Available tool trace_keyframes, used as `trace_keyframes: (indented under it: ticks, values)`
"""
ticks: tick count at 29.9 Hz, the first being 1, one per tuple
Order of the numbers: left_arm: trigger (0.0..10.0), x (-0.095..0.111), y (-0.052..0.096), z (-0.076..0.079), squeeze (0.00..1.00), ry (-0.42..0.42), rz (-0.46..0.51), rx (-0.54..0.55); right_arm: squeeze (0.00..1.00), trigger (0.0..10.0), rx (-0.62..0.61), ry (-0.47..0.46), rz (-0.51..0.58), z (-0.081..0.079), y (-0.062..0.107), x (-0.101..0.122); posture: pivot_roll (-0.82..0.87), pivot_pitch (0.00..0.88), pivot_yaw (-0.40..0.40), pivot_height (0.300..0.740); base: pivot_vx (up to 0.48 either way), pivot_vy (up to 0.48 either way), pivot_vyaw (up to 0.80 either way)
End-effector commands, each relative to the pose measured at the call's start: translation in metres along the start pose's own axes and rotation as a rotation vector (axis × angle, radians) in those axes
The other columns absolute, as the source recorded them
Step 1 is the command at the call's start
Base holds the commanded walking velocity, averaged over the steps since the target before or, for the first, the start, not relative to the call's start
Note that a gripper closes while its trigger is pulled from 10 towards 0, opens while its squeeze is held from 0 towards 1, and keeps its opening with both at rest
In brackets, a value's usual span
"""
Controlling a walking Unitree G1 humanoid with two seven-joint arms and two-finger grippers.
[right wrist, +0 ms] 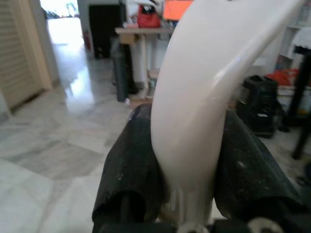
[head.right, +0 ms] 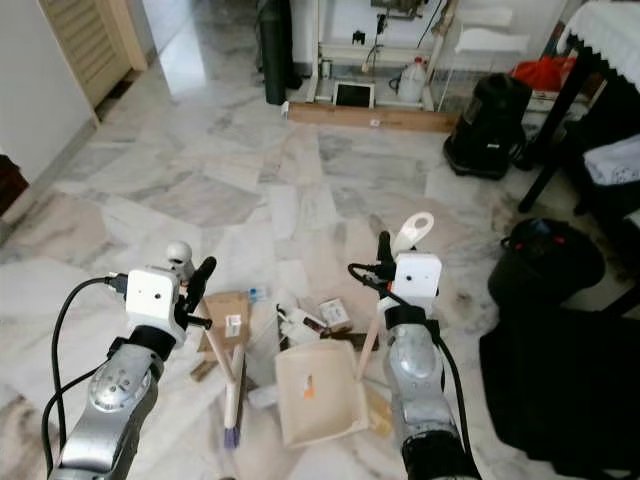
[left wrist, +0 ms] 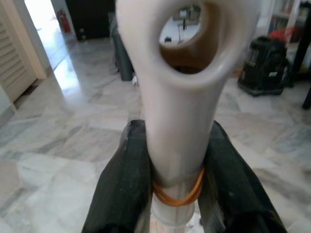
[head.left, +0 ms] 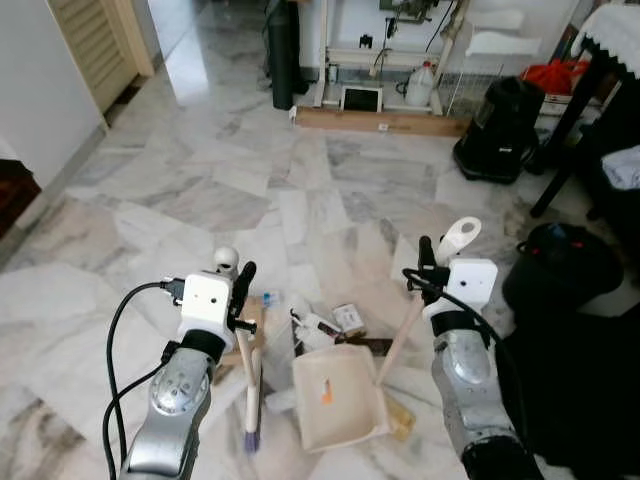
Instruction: Sweep floor
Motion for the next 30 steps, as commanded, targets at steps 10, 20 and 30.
trace_keyframes:
  ticks: [10,20,30]
  values:
    - [10.0,0.015,-0.002,0.005,0.0,-0.011,0.07,-0.024,0.0,10.0,-0.047,-0.009,0.03,0.009,-0.002,0.006,0.08,0.141,-0.008,0.74,0.218,0.0,0.0]
    - [10.0,0.016,-0.001,0.004,0.0,-0.013,0.07,-0.027,0.0,10.0,-0.156,0.043,0.02,0.03,0.0,0.005,0.08,0.146,-0.008,0.74,0.0,0.0,0.0]
    - [10.0,0.016,0.0,0.003,0.0,-0.018,0.065,-0.029,0.0,10.0,-0.222,0.091,-0.007,0.044,0.001,-0.001,0.08,0.149,-0.008,0.74,0.0,0.0,0.0]
Point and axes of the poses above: a point about 5 cm out from each wrist's last joint towards the gripper, its own y axis pointing back from the gripper into the wrist, its own x axis along the axis of the wrist's last joint, z = x × y, the point moved 2 cm from there along -y, pointing out of the wrist towards the gripper, and after that the axes turned 11 degrees about y, right-handed, at the moved point
